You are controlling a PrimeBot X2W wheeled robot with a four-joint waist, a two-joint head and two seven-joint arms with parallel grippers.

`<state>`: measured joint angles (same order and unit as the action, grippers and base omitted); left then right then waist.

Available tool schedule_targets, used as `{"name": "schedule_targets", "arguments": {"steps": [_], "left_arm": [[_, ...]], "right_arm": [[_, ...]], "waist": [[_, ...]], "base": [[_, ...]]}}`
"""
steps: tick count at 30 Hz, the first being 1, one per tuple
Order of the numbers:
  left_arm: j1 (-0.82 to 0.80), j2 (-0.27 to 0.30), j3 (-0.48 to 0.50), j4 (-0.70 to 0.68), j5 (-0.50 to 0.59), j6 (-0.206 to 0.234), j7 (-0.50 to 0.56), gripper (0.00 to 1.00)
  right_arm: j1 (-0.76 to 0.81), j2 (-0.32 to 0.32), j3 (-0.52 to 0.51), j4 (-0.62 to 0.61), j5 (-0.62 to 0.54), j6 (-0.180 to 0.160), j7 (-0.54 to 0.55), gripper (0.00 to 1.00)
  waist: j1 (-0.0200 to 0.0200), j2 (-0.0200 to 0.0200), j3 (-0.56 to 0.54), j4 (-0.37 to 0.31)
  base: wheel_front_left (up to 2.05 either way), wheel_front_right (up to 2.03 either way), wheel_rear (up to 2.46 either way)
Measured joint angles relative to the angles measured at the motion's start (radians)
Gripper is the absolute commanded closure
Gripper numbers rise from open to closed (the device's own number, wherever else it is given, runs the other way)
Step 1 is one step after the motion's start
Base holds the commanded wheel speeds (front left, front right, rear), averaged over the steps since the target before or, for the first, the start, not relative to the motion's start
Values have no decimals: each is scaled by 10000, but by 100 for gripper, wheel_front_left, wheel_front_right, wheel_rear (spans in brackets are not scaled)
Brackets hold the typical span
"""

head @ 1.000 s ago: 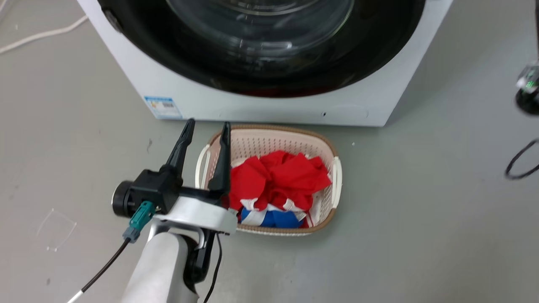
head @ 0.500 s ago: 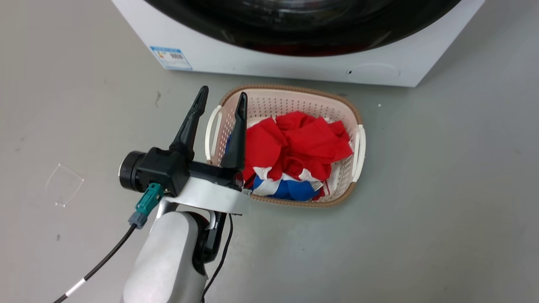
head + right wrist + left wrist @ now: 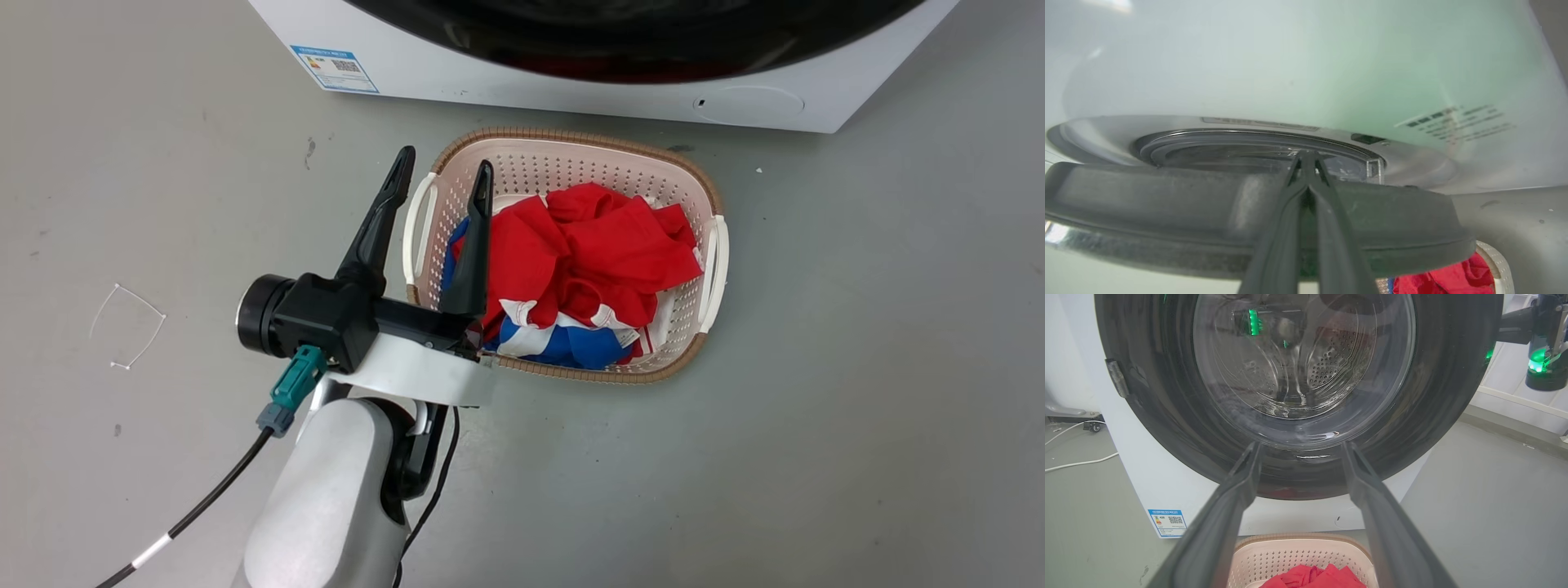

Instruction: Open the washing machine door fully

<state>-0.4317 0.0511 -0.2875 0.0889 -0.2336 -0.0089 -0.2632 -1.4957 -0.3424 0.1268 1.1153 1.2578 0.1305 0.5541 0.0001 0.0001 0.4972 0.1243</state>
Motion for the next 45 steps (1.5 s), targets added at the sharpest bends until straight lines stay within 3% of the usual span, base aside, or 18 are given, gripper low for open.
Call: {"name": "schedule_targets", "arguments": {"steps": [11,17,32,45], "left_arm": [[86,0,4,209,-84,6,2,0],[516,0,38,487,-96,-82,2,0],[1894,-2,221,1164,-113,-349,0,0],[2401,-2,249,1530,-111,-456,0,0]], "right_arm": [[902,-36,58,-500,527,-17,1962,100],[2110,443,199,-903,738,-13,2692,100],[5385,1547,587,-2405,1189,-13,3269,100],[7185,2493,1200,-4130,1511,-13,3572,100]], "waist": [[0,0,-510,-110],[0,0,-1322,-260],[-1,0,-3439,-527],[-2,0,-4233,-600]], "base": [[0,0,0],[0,0,0],[0,0,0],[0,0,0]]}}
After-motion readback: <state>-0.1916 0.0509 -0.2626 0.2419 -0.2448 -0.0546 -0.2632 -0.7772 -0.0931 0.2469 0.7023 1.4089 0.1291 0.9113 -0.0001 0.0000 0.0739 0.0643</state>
